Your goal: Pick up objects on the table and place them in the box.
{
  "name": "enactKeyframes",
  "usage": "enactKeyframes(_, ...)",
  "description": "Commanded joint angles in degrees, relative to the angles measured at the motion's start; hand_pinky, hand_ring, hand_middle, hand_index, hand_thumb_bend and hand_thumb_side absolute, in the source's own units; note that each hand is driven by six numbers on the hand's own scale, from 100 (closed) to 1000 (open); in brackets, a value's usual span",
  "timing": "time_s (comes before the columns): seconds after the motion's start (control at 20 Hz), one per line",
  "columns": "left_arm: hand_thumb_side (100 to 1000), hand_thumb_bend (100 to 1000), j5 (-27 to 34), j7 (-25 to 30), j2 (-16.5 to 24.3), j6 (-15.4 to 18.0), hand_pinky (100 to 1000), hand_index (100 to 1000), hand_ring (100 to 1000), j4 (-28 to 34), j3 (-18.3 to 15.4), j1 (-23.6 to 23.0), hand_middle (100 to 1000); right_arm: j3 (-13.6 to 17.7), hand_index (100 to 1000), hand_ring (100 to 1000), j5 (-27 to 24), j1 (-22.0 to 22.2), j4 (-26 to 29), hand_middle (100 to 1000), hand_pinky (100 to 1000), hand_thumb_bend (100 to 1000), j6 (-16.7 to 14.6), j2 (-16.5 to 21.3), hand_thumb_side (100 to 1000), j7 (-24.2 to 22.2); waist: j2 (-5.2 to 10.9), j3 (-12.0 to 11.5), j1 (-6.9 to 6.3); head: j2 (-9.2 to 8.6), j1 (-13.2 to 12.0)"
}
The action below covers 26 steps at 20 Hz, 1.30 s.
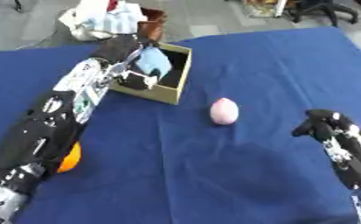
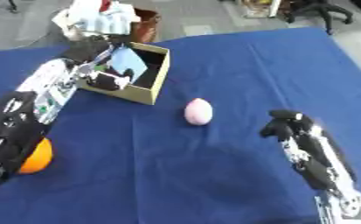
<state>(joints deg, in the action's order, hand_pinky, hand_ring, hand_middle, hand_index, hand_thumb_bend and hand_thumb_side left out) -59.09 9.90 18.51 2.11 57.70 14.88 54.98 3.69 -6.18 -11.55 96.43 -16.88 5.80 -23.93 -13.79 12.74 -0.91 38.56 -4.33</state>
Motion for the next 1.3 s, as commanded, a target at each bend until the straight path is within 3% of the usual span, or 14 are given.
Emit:
enactKeyframes(0.05, 269, 100, -2.19, 0.85, 1.55, 0.13, 795, 910, 756, 0.69, -0.73, 0.44, 770, 0.07, 757, 595, -0.27, -0.32, 0.69, 543, 626, 100, -0.03, 0.38, 470, -0.11, 1.9, 0.03, 0.33, -0.08, 0.27)
enactKeyframes(0.25, 272, 121, -3.09, 1.68, 3.62, 0.14, 829, 916, 804, 3.2, -0.92, -0.92, 810, 0.27, 757, 595, -0.17, -0.29, 0.72, 543, 626, 100, 0.03, 0.51, 470, 0.0, 1.92, -0.32, 0.12, -0.11, 0.66)
enactKeyframes(0.45, 278, 200, -2.68, 2.44, 5.64, 0.05, 858, 935, 842, 5.92, -1.01, -1.99, 860, 0.34, 757, 595, -0.06, -0.3, 0.74, 543, 626, 100, 0.07, 0.61, 470, 0.07, 2.0, -0.74, -0.04, -0.1, 0.96)
enactKeyframes(0.7, 664, 296, -2.28, 1.87, 6.99, 0.02, 876, 957, 874, 8.04, -1.3, -2.78, 907, 0.33, 757, 595, 0.0, -0.33, 0.71, 543, 626, 100, 0.05, 0.68, 470, 0.02, 2.1, -0.97, 0.05, -0.16, 1.16)
enactKeyframes(0.9, 773, 313, -2.47, 1.27, 7.46, 0.1, 886, 964, 884, 8.86, -1.43, -3.17, 928, 0.32, 757, 595, 0.0, -0.34, 0.59, 543, 626, 100, 0.02, 0.66, 470, 0.01, 2.15, -1.02, 0.17, -0.2, 1.23)
enactKeyframes(1.05, 749, 294, -1.8, 1.07, 8.01, 0.1, 888, 962, 883, 10.03, -1.78, -3.49, 925, 0.3, 757, 595, -0.01, -0.36, 0.56, 543, 626, 100, -0.02, 0.65, 470, -0.04, 2.16, -1.05, 0.23, -0.25, 1.24)
enactKeyframes(1.2, 512, 227, 1.2, 1.94, 10.1, 1.29, 865, 948, 853, 14.69, -1.65, -4.49, 862, 0.4, 757, 595, 0.02, -0.34, 0.53, 543, 626, 100, -0.04, 0.72, 470, 0.02, 2.11, -1.11, 0.17, -0.34, 1.22)
enactKeyframes(1.3, 403, 185, 5.45, 4.51, 12.64, 3.01, 848, 938, 829, 19.63, -1.23, -5.81, 825, 0.44, 757, 595, 0.06, -0.31, 0.51, 543, 626, 100, -0.04, 0.79, 470, 0.04, 2.09, -1.18, 0.07, -0.33, 1.27)
